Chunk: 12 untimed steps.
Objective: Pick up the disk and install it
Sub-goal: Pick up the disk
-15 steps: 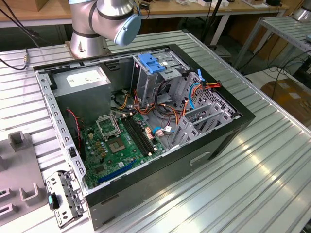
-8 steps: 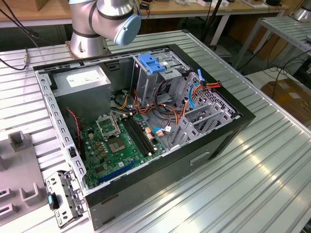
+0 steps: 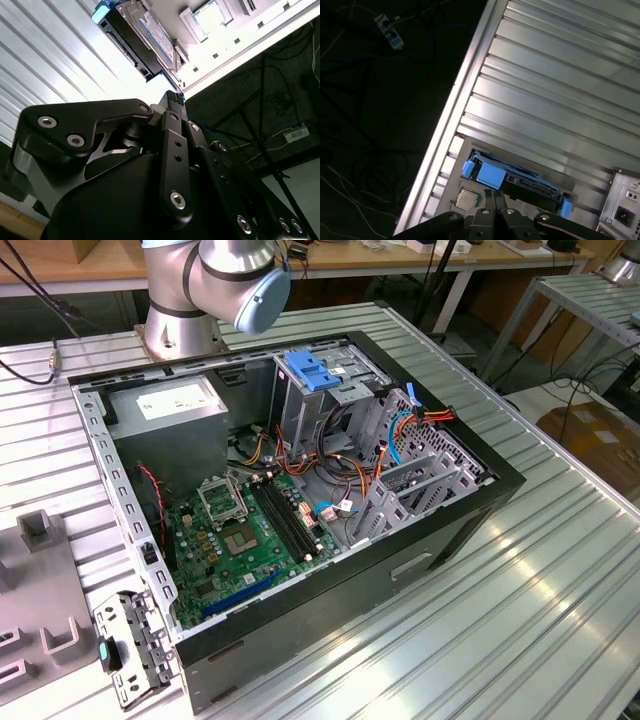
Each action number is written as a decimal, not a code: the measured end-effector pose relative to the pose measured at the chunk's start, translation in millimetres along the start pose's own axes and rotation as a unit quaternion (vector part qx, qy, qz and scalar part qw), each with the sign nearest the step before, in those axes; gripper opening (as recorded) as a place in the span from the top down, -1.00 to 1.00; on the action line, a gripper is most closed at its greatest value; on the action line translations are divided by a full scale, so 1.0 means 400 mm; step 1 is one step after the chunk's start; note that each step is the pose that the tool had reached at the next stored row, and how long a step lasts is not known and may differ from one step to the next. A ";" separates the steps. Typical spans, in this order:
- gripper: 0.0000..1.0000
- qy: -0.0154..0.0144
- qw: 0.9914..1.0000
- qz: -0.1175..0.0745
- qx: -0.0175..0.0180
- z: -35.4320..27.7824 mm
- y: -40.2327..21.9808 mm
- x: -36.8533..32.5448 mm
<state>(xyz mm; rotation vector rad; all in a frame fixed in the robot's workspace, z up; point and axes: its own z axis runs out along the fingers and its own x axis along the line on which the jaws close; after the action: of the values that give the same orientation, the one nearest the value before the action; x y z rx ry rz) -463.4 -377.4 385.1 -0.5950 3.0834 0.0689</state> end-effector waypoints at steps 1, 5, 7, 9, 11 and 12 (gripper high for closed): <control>0.79 0.000 1.000 -0.004 0.000 0.000 0.000 0.000; 0.79 0.001 1.000 -0.023 0.000 0.000 0.000 0.000; 0.79 0.001 0.999 -0.032 0.000 0.000 0.000 0.000; 0.79 0.002 0.999 -0.038 0.000 0.000 0.000 0.000; 0.79 0.002 0.999 -0.038 0.000 0.000 0.000 0.000; 0.79 0.002 0.999 -0.038 0.000 0.000 0.000 0.000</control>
<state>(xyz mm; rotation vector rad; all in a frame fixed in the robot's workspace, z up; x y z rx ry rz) -463.4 -377.4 385.1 -0.7126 3.0602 0.0689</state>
